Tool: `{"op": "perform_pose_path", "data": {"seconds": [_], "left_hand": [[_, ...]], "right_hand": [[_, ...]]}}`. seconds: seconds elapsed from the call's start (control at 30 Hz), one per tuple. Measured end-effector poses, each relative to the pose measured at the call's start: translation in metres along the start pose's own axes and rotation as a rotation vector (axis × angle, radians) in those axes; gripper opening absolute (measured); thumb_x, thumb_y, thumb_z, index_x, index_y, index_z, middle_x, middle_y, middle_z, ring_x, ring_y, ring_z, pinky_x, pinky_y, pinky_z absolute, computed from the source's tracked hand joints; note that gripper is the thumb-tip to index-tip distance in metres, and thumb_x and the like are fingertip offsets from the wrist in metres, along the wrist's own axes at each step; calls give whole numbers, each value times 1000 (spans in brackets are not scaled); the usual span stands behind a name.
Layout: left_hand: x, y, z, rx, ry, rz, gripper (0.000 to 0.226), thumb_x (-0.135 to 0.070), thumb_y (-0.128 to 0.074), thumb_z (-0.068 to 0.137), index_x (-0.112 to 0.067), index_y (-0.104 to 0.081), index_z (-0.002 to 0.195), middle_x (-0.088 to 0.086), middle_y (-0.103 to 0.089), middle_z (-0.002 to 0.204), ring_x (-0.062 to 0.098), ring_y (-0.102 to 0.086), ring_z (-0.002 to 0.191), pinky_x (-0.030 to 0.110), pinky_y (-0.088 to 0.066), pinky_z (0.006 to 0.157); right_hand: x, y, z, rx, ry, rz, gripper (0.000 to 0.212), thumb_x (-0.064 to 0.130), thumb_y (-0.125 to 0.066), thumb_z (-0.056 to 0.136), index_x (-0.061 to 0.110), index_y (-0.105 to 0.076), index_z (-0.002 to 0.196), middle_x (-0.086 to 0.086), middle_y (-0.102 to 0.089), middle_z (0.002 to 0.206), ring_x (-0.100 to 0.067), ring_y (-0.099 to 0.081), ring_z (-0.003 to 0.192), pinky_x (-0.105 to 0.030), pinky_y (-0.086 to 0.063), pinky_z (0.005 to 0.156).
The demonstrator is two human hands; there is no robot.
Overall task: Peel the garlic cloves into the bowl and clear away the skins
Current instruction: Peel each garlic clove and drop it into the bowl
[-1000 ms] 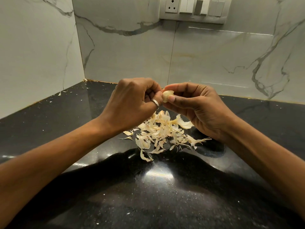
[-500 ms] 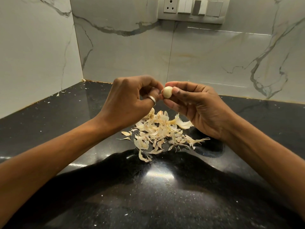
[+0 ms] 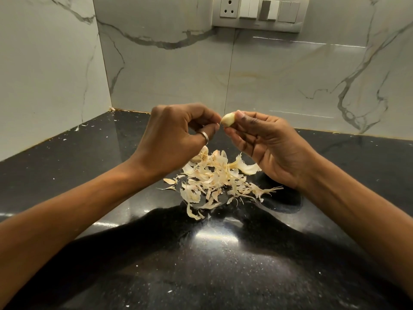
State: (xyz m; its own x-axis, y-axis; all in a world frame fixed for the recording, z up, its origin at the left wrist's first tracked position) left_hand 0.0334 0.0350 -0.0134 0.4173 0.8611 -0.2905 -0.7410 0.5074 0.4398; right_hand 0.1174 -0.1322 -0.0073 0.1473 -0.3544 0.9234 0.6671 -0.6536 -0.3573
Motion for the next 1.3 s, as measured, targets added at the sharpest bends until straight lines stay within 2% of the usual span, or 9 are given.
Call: {"op": "perform_pose_path", "data": {"seconds": [0.1,0.27,0.47,0.57,0.77,0.97,1.13,1.3], "left_hand": [[1,-1,0,-3,12,-17,17,-16,-78,87,-15,-76,104,-10,-72,88,-4,-68,78,7,-53,72],[1,-4,-2,-4,24,-20,34,-30,-82,83,-15,-74,112,-8,-74,95,5,-70,80,16,-57,74],[0,-5,-5,17,22,-75,31,-31,-81,82,-18,-74,111,-7,-73,95,7,-69,81,18,-58,71],[1,-6,-5,38,13,-73,33,-30,-84,80,-18,-75,109,-4,-73,96,8,-70,80,26,-59,73],[2,-7,-6,67,-1,-91,35,-35,-78,81,-19,-73,112,-3,-70,104,9,-67,84,23,-58,69],[0,-7,-6,-23,-8,-64,32,-32,-80,84,-18,-74,112,-12,-71,100,1,-70,89,24,-59,72],[0,-7,-7,-36,-18,-30,27,-28,-79,85,-15,-75,109,-14,-68,96,-19,-62,79,6,-52,71],[1,-5,-6,-42,-46,-8,26,-23,-80,86,-12,-74,109,-2,-74,99,3,-69,86,14,-57,73]], "right_hand": [[-1,1,1,5,-1,5,14,5,-60,96,-2,-67,107,-12,-76,95,-16,-73,85,-21,-61,78],[-5,2,2,29,-19,1,17,7,-59,96,0,-68,109,-11,-75,94,-14,-71,81,-21,-59,77],[-10,4,2,69,-72,-48,26,12,-60,95,3,-66,119,-8,-71,90,-11,-67,77,-21,-56,69],[-11,5,3,78,-85,-49,23,9,-58,95,3,-67,116,-10,-70,92,-12,-67,75,-21,-56,69],[-13,4,2,111,-118,-59,22,9,-56,95,5,-67,113,-9,-70,91,-11,-63,73,-25,-53,73],[-15,1,2,108,-109,-131,20,13,-50,101,9,-68,111,-3,-67,85,-13,-66,79,-27,-51,73],[-16,0,3,122,-100,-158,21,13,-49,102,11,-69,108,-1,-69,86,-13,-68,79,-27,-52,71],[-14,3,4,119,1,-305,18,12,-54,101,10,-71,107,-6,-74,94,-13,-68,81,-27,-53,70]]}}
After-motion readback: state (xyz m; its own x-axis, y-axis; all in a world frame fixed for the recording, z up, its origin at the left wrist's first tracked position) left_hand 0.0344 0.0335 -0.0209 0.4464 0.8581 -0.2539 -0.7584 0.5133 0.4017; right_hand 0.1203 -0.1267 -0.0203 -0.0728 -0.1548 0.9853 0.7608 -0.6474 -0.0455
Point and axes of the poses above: each hand's wrist, its own z-axis towards the middle knuckle, its own y-axis out of the back of the hand, x = y × z, the point moved 2 cm from there along z, towards the middle knuckle
